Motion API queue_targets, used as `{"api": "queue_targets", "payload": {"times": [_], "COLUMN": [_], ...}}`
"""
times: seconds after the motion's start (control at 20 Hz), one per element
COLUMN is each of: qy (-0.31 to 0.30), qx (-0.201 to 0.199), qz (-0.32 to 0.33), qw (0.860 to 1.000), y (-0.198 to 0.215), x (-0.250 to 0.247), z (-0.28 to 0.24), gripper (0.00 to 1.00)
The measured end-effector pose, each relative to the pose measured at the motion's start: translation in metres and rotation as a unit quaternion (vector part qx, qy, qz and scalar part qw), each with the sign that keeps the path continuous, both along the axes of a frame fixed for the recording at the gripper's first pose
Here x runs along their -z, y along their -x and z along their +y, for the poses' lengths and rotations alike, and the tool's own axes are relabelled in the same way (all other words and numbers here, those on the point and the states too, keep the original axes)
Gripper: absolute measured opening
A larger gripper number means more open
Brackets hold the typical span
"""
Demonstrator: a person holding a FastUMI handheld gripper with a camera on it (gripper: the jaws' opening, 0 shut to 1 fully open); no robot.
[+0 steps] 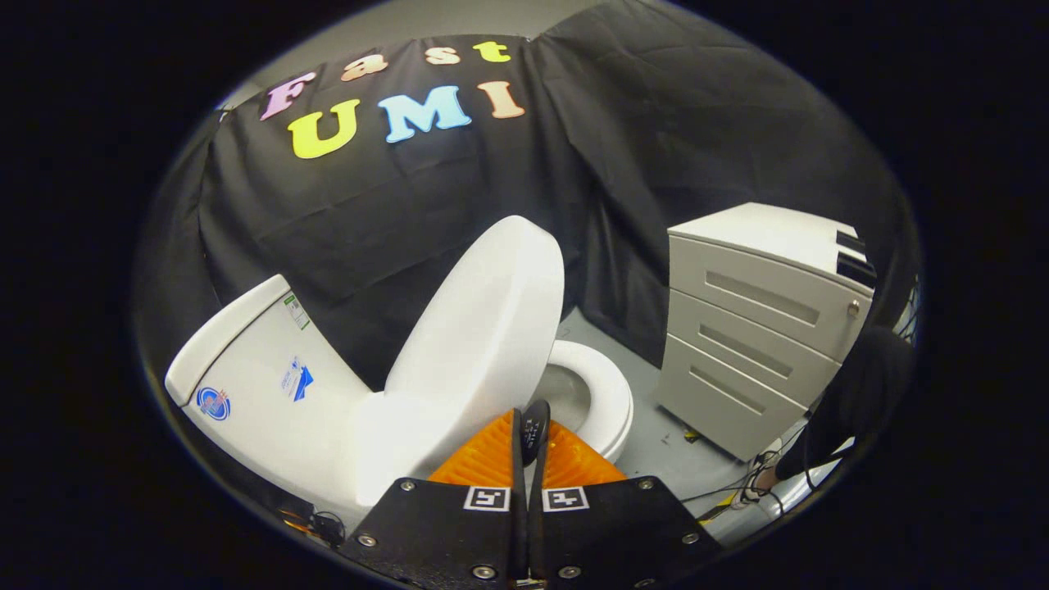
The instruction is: Open the toilet lid.
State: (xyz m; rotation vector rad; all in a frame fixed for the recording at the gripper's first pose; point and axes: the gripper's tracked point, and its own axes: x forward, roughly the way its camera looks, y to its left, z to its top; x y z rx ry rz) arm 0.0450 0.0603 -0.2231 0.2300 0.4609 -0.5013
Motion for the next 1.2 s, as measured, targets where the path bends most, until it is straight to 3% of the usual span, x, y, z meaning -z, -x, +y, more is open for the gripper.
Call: {"api": "queue_targets", "payload": {"times": [0.4, 1.2], "qy": [0.088, 0.149], "qx": [-0.017, -0.05], "qz": [0.005, -0.004], "qw": [0.996, 0.987], "y": [-0.007, -0.022], "x": [-0.028, -0.068], "z": [0.03, 0.095], "gripper": [0.0, 0.0]}}
